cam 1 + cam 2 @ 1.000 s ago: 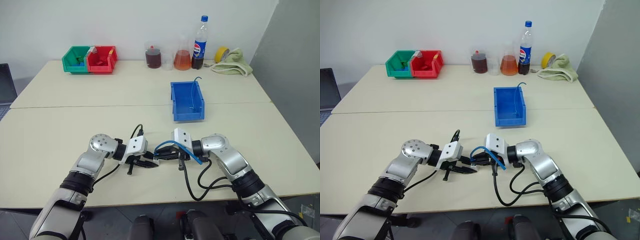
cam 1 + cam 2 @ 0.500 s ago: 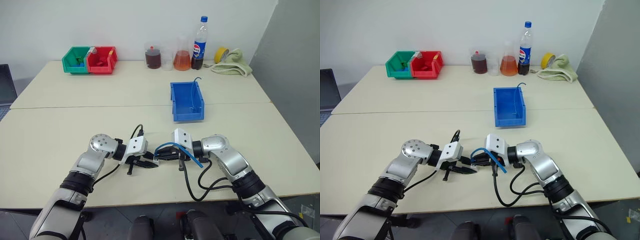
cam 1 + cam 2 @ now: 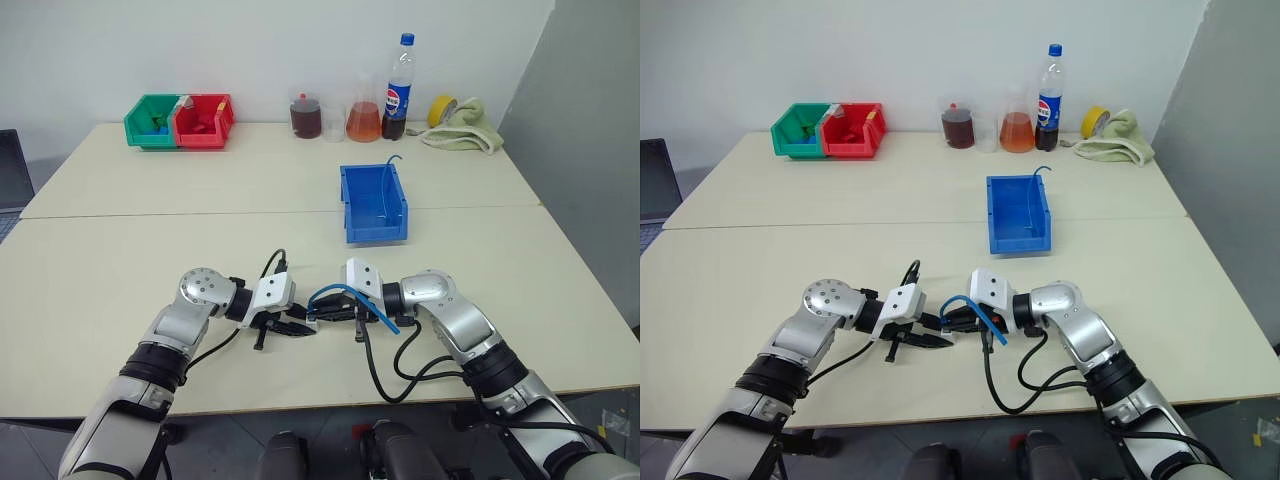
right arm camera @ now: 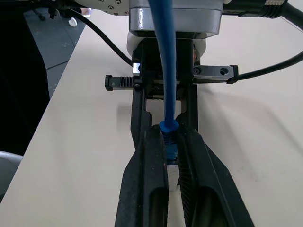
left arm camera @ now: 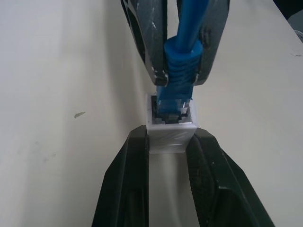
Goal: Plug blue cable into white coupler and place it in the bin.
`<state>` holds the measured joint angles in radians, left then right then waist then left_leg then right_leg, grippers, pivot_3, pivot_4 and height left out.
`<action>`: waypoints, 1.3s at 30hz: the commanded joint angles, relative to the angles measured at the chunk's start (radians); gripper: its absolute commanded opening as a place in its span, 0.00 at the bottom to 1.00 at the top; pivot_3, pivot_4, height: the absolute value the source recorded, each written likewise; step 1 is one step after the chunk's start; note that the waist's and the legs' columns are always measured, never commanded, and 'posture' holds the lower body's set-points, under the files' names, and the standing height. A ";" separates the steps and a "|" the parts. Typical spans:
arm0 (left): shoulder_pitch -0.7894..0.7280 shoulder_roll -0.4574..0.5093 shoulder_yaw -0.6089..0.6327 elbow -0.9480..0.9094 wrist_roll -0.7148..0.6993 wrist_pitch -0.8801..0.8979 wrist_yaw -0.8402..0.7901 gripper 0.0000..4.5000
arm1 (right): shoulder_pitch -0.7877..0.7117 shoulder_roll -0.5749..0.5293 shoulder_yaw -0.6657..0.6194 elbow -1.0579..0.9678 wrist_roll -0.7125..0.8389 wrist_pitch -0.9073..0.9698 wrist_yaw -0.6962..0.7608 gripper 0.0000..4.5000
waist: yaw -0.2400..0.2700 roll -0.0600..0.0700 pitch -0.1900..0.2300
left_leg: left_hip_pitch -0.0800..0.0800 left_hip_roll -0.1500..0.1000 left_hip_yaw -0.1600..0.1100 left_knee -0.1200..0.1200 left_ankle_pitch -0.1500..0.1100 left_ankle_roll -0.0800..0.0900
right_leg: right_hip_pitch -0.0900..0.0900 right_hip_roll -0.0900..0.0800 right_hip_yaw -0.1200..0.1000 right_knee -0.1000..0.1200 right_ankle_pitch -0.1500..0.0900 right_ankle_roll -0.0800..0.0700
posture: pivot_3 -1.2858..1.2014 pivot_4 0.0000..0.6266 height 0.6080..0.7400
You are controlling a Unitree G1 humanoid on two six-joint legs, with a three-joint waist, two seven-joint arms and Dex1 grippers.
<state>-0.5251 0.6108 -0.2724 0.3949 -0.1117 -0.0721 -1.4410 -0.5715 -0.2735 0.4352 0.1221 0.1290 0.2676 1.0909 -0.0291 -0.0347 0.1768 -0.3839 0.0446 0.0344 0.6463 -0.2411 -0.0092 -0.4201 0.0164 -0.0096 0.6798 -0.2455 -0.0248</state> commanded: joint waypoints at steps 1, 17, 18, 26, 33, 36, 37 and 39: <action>0.004 0.007 0.004 -0.020 -0.003 -0.004 -0.005 0.17 | 0.028 -0.016 0.071 0.066 -0.056 0.034 0.015 0.02 | 0.000 0.000 0.000 | 0.000 0.000 0.000 0.000 0.000 0.000 | 0.000 0.000 0.000 0.000 0.000 0.000 | 0.52 0.24 1.00; 0.077 0.075 0.051 -0.186 -0.075 0.107 -0.034 0.68 | 0.025 -0.009 0.053 0.043 -0.037 0.050 0.009 0.02 | -0.003 0.000 0.000 | 0.000 0.000 0.000 -0.001 0.000 0.000 | 0.000 0.000 0.000 0.000 0.000 -0.001 | 0.52 0.24 1.00; 0.088 0.087 0.058 -0.206 -0.084 0.118 -0.033 0.74 | 0.026 -0.009 0.051 0.040 -0.035 0.052 0.008 0.02 | -0.004 0.000 0.000 | 0.000 0.000 0.000 -0.001 0.000 0.000 | 0.000 0.000 0.000 0.000 -0.001 -0.001 | 0.52 0.24 1.00; 0.221 0.182 0.178 -0.441 -0.191 0.330 0.064 1.00 | 0.012 -0.023 -0.017 -0.068 0.030 0.173 -0.010 0.02 | -0.001 0.000 0.000 | 0.001 0.001 0.000 -0.003 0.000 0.000 | -0.001 0.000 -0.001 0.000 -0.003 -0.004 | 0.52 0.24 1.00; 0.314 0.195 0.240 -0.599 -0.263 0.454 0.147 1.00 | -0.027 -0.047 -0.125 -0.218 0.145 0.408 -0.058 0.02 | 0.002 0.000 0.001 | -0.001 0.001 0.000 -0.003 0.000 0.000 | -0.001 -0.001 -0.001 -0.001 -0.003 -0.004 | 0.52 0.24 1.00; 0.351 0.196 0.257 -0.655 -0.293 0.491 0.175 1.00 | -0.046 -0.051 -0.170 -0.265 0.192 0.499 -0.091 0.02 | 0.002 0.001 0.002 | -0.003 0.001 0.000 -0.003 0.000 0.000 | -0.003 -0.001 -0.001 -0.001 -0.003 -0.004 | 0.52 0.24 1.00; 0.362 0.194 0.265 -0.671 -0.305 0.503 0.186 1.00 | -0.051 -0.052 -0.185 -0.282 0.207 0.528 -0.106 0.02 | 0.002 0.001 0.002 | -0.003 0.001 -0.001 -0.003 0.000 0.000 | -0.004 -0.001 -0.001 -0.001 -0.003 -0.004 | 0.52 0.24 1.00; 0.375 0.191 0.274 -0.693 -0.325 0.525 0.205 1.00 | -0.056 -0.058 -0.208 -0.310 0.230 0.572 -0.127 0.02 | 0.002 0.001 0.002 | -0.004 0.001 -0.001 -0.003 0.000 0.000 | -0.004 -0.001 -0.001 -0.001 -0.003 -0.004 | 0.52 0.24 1.00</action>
<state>-0.1557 0.7963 -0.0364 -0.2503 -0.4014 0.4338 -1.2559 -0.6071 -0.3305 0.2671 -0.1239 0.3143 0.7993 0.9863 -0.0273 -0.0339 0.1790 -0.3881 0.0453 0.0332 0.6429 -0.2414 -0.0095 -0.4244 0.0155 -0.0112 0.6783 -0.2483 -0.0292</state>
